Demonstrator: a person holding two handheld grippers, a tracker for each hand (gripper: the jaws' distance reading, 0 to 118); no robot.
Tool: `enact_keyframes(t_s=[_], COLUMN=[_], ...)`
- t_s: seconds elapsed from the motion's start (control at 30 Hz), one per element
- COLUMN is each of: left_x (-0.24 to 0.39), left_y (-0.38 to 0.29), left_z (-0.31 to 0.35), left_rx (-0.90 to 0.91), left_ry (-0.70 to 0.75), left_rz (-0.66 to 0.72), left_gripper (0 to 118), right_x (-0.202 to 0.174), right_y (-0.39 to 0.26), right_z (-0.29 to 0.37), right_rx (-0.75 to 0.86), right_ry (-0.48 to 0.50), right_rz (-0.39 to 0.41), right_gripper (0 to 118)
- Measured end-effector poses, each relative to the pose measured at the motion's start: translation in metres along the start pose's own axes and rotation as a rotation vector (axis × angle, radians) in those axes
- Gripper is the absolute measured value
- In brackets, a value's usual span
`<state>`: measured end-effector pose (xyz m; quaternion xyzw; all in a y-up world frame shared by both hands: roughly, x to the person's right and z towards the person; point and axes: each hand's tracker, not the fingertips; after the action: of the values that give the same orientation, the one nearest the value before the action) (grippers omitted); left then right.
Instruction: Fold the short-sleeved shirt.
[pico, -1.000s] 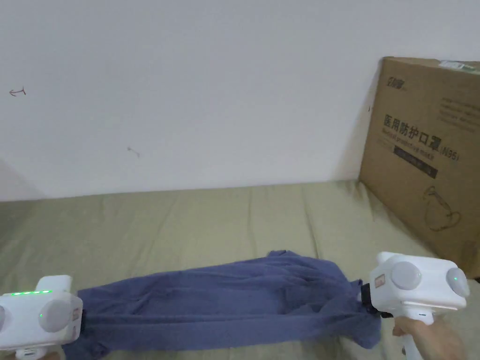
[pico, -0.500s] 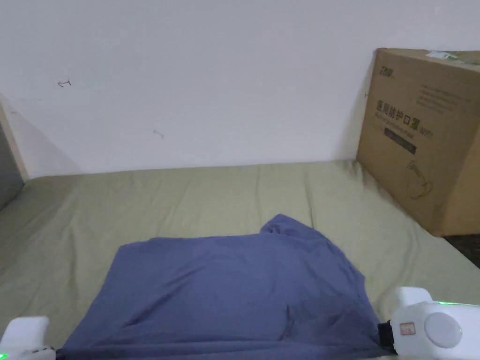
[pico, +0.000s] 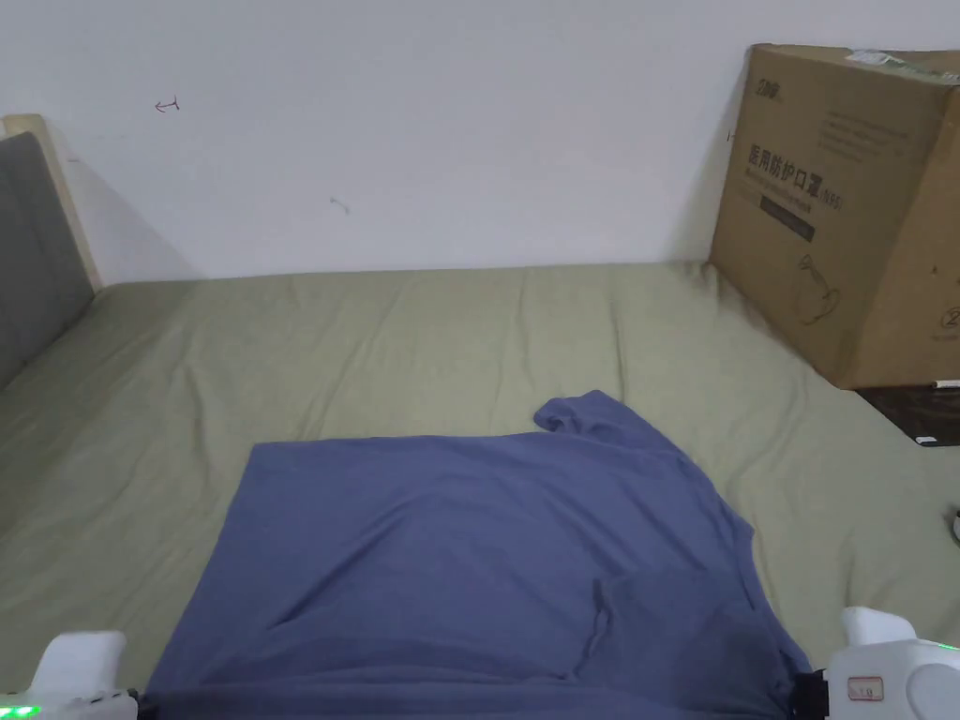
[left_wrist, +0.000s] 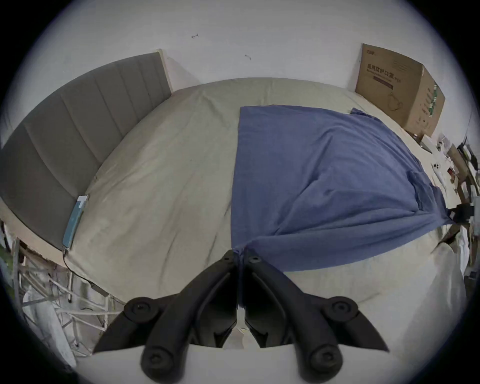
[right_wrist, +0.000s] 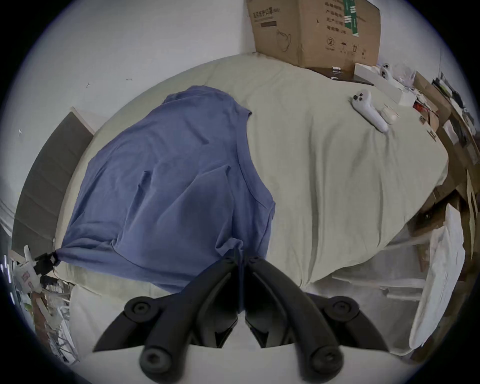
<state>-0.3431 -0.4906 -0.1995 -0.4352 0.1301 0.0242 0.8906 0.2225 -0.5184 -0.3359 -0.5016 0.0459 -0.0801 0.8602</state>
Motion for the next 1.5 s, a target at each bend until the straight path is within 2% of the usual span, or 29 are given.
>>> enact_keyframes(t_s=[0.03,0.07,0.1,0.13,0.17,0.2,0.23,0.33,0.37,0.4,0.47,0.5,0.57,0.63,0.73,0.8,0.87,0.93,0.97,1.1,1.13,1.17,1.2,1.23,1.3,1.47,1.5], left_x=[-0.001,-0.001,-0.001,-0.003,-0.004,-0.005,-0.004,-0.006,-0.004,-0.004,-0.007,-0.005,-0.002,-0.002,-0.007,-0.011,-0.017,-0.025,-0.028,-0.037,-0.037,-0.035,-0.034,-0.031,-0.025,-0.023,-0.024], left_y=[0.000,-0.001,-0.003,-0.003,-0.004,-0.005,-0.006,-0.007,-0.009,-0.010,-0.015,-0.020,-0.029,-0.036,-0.046,-0.047,-0.046,-0.046,-0.044,-0.039,-0.039,-0.039,-0.038,-0.039,-0.038,-0.036,-0.035], left_z=[0.000,0.002,0.002,0.004,0.006,0.010,0.017,0.029,0.036,0.041,0.049,0.049,0.049,0.046,0.045,0.042,0.038,0.026,0.020,-0.001,-0.005,-0.010,-0.016,-0.022,-0.024,-0.010,-0.008], left_rx=[-0.013,-0.007,-0.006,-0.008,-0.008,0.002,0.018,0.029,0.041,0.054,0.084,0.075,0.073,0.042,0.039,0.042,0.049,0.048,0.045,0.023,0.023,0.015,-0.010,-0.046,-0.073,-0.024,-0.018], left_ry=[-0.020,-0.017,-0.017,-0.023,-0.033,-0.046,-0.065,-0.101,-0.131,-0.161,-0.207,-0.197,-0.149,-0.162,-0.175,-0.170,-0.128,-0.118,-0.106,-0.159,-0.172,-0.181,-0.191,-0.142,-0.184,-0.162,-0.161], left_rz=[0.003,0.005,0.005,0.007,0.007,0.007,0.001,0.001,0.018,0.037,0.073,0.065,0.066,0.059,0.109,0.118,0.135,0.153,0.173,0.220,0.218,0.217,0.202,0.174,0.132,0.143,0.144], left_gripper=[4,13,35,77,99,104,100,100,97,87,26,0,0,0,0,10,25,82,89,87,76,50,10,2,1,1,1], right_x=[-0.004,-0.006,-0.009,-0.011,-0.012,-0.013,-0.015,-0.018,-0.020,-0.021,-0.024,-0.025,-0.025,-0.024,-0.030,-0.033,-0.031,-0.029,-0.029,-0.028,-0.028,-0.027,-0.027,-0.027,-0.025,-0.022,-0.022], right_y=[0.000,0.000,0.000,0.001,0.000,0.000,0.000,0.002,0.002,0.003,0.001,-0.001,-0.006,-0.012,-0.012,-0.012,-0.011,-0.009,-0.008,-0.008,-0.008,-0.009,-0.009,-0.010,-0.012,-0.011,-0.009], right_z=[0.000,0.001,0.002,0.004,0.007,0.011,0.016,0.029,0.032,0.035,0.041,0.041,0.043,0.044,0.036,0.033,0.030,0.026,0.024,0.018,0.017,0.016,0.015,0.014,0.014,0.019,0.020], right_rx=[0.010,0.023,0.022,0.018,0.024,0.037,0.052,0.089,0.097,0.106,0.125,0.123,0.111,0.123,0.113,0.097,0.086,0.078,0.076,0.059,0.056,0.052,0.048,0.045,0.038,0.064,0.068], right_ry=[-0.014,-0.024,-0.039,-0.073,-0.071,-0.060,-0.063,-0.068,-0.058,-0.042,0.005,0.006,0.079,0.140,0.020,-0.002,0.036,0.054,0.049,0.046,0.048,0.050,0.050,0.048,0.047,0.044,0.033], right_rz=[0.011,0.029,0.040,0.057,0.068,0.076,0.079,0.093,0.094,0.097,0.102,0.099,0.032,-0.020,0.087,0.116,0.080,0.039,0.037,0.036,0.033,0.031,0.030,0.027,0.024,0.051,0.060], right_gripper=[1,4,17,51,72,76,76,76,74,65,5,0,0,0,0,0,0,0,0,0,0,0,0,0,0,0,11])
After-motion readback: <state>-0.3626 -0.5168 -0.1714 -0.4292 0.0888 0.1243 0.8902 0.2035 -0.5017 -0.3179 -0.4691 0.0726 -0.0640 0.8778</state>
